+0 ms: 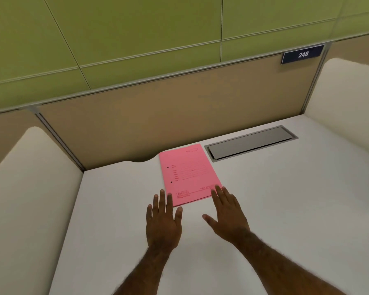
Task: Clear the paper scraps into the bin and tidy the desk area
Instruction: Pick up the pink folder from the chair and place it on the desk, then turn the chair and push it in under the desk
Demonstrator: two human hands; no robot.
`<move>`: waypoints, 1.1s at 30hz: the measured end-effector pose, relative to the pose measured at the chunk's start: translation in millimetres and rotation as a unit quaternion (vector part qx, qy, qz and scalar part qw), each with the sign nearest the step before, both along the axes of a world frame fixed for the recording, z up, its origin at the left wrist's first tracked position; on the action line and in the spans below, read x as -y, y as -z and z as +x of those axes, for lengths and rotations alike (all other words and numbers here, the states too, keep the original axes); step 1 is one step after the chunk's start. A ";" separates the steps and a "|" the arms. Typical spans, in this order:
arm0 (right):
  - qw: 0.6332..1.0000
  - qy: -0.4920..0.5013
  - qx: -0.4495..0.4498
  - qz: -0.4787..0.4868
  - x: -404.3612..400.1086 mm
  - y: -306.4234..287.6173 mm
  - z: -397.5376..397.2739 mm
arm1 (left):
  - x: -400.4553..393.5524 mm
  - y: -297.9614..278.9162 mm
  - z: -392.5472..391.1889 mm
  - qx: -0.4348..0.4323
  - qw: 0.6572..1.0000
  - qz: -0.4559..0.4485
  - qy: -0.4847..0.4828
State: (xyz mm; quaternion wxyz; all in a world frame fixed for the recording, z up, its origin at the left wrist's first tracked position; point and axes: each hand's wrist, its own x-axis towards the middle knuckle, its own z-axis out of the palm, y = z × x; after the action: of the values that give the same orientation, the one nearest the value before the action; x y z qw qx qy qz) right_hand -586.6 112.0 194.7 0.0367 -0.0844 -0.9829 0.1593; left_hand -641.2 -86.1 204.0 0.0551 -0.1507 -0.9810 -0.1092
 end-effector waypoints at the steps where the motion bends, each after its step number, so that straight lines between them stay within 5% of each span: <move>1: 1.000 0.003 0.001 0.009 6.4 -5.9 15.4 | 6.6 -4.2 14.8 -0.002 1.000 -0.002 0.002; 19: 0.996 0.057 0.004 0.062 149.2 -52.1 331.9 | 148.2 -40.2 311.6 -0.022 0.998 -0.008 0.055; 33: 0.996 0.057 -0.010 0.071 158.2 -67.7 462.7 | 167.7 -60.9 445.6 -0.019 0.999 0.004 0.042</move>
State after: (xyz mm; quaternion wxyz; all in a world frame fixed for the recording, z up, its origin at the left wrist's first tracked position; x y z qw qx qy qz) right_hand -123.9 -46.2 262.4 0.0615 -0.1354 -0.9850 0.0877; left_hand -195.6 -253.8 264.9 0.0699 -0.1937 -0.9721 -0.1126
